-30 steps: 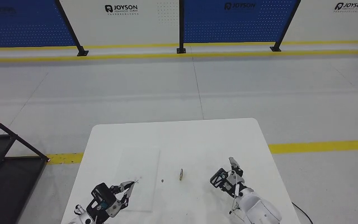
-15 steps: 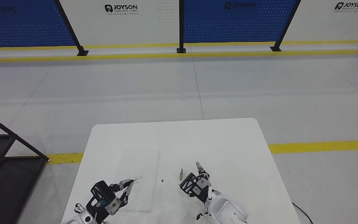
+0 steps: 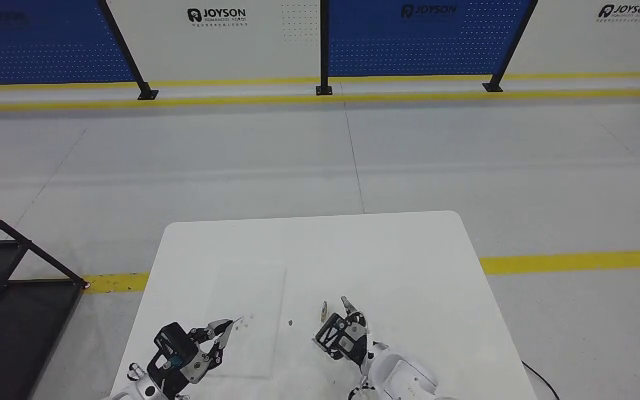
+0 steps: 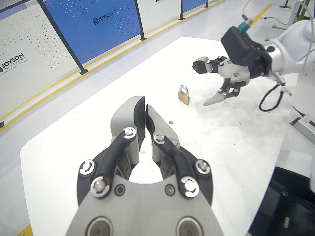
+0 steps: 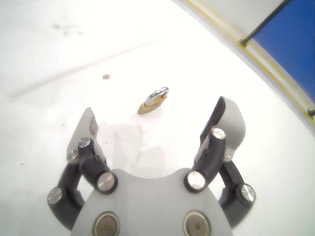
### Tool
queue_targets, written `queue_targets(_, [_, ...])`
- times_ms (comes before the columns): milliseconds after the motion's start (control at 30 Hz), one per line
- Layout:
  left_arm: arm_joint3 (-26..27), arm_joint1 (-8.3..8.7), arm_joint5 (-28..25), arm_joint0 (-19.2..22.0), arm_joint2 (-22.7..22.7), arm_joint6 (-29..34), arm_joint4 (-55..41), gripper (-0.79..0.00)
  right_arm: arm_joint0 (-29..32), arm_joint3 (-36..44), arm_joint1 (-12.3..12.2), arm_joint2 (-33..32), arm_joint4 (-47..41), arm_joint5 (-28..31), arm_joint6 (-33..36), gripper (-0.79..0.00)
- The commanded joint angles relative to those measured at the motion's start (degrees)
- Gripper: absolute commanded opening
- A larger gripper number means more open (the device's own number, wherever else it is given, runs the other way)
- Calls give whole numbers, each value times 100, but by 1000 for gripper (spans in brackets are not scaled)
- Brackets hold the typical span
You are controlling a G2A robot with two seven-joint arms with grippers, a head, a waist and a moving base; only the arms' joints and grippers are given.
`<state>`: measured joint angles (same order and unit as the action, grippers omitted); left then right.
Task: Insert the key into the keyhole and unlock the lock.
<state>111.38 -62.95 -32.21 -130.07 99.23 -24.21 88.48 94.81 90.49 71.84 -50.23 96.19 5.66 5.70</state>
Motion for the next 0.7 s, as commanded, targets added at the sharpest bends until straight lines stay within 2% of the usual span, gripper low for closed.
queue_targets(0, [0, 0, 0, 0, 0, 0, 0, -785, -73, -156, 61, 167, -77, -217, -15, 0])
queue_targets(133, [0, 0, 0, 0, 0, 0, 0, -785, -151, -448, 224, 414, -414, -1074, -357, 0])
queue_targets(267, [0, 0, 0, 0, 0, 0, 0, -785, -297, -816, 352, 563, -718, -1478, -640, 0])
queue_targets(300, [0, 0, 0, 0, 0, 0, 0, -785, -333, -890, 379, 598, -771, -1526, -669, -62])
queue_targets(333, [0, 0, 0, 0, 0, 0, 0, -785, -366, -959, 401, 622, -819, -1566, -685, -77])
queue_targets(367, [0, 0, 0, 0, 0, 0, 0, -785, -394, -1017, 423, 642, -861, -1614, -683, -175])
queue_targets(433, [0, 0, 0, 0, 0, 0, 0, -785, -443, -1108, 460, 679, -930, -1686, -655, -212])
queue_targets(467, [0, 0, 0, 0, 0, 0, 0, -785, -470, -1151, 480, 697, -949, -1742, -615, -348])
queue_targets(500, [0, 0, 0, 0, 0, 0, 0, -785, -502, -1188, 498, 726, -954, -1763, -592, -437])
queue_targets(667, [0, 0, 0, 0, 0, 0, 0, -785, -624, -1356, 586, 794, -1067, -1932, -567, -431])
